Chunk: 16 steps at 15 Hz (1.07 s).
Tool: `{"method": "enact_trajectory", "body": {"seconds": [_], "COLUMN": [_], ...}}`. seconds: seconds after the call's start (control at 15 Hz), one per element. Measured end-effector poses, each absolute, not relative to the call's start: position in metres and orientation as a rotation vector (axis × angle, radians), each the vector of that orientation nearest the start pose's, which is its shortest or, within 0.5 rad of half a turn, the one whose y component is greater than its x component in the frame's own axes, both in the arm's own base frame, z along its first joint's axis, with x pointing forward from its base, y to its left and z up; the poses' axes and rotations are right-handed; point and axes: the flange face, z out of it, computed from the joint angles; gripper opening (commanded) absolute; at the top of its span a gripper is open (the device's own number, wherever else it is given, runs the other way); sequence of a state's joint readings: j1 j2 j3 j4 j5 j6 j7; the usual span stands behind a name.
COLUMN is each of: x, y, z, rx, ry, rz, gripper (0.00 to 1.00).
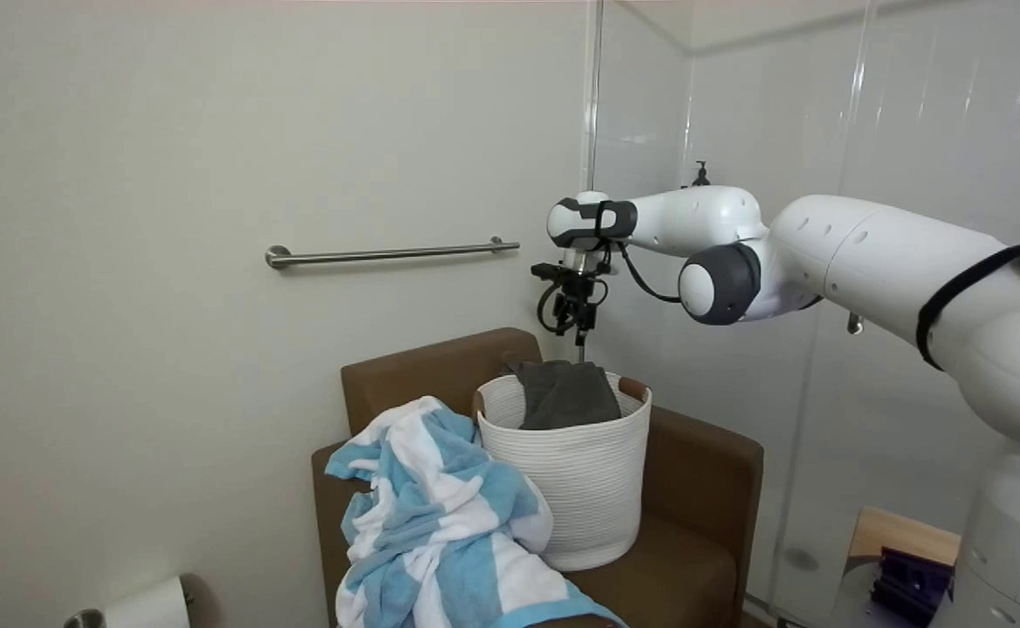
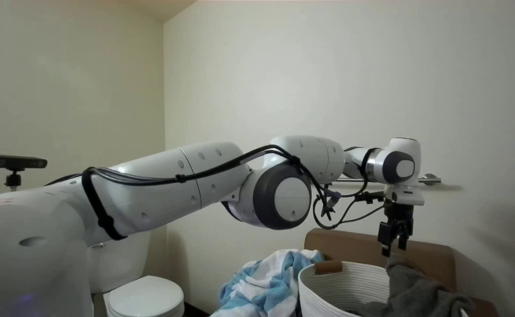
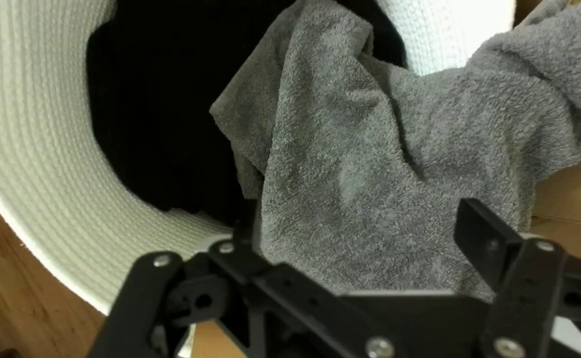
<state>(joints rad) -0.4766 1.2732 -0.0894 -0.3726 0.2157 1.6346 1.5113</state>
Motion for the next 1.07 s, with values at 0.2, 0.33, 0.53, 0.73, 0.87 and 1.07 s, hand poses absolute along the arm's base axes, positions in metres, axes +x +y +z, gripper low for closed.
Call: {"method": "enact_trajectory", "body": {"seconds": [0.2,0.33,0.53,0.73,0.87,1.07], "x": [0.726,0.735,0.743,0.745,0.742,0.736], "y": [-0.355,-0.345,-0.345,-0.357,-0.368,-0.380], "z": [0.298,0.302,0.304,0.290,0.279,0.267], "rx": [-1.516,-1.389,-1.182,-0.970,-0.832,-0.620], "ry": [2.590,2.630,2.670,2.715,2.759,2.828], "rz": [0.060,0.034,-0.026,-0.074,-0.088,-0.082], "gripper": [1.00,1.00,1.00,1.00,1.00,1.00]}}
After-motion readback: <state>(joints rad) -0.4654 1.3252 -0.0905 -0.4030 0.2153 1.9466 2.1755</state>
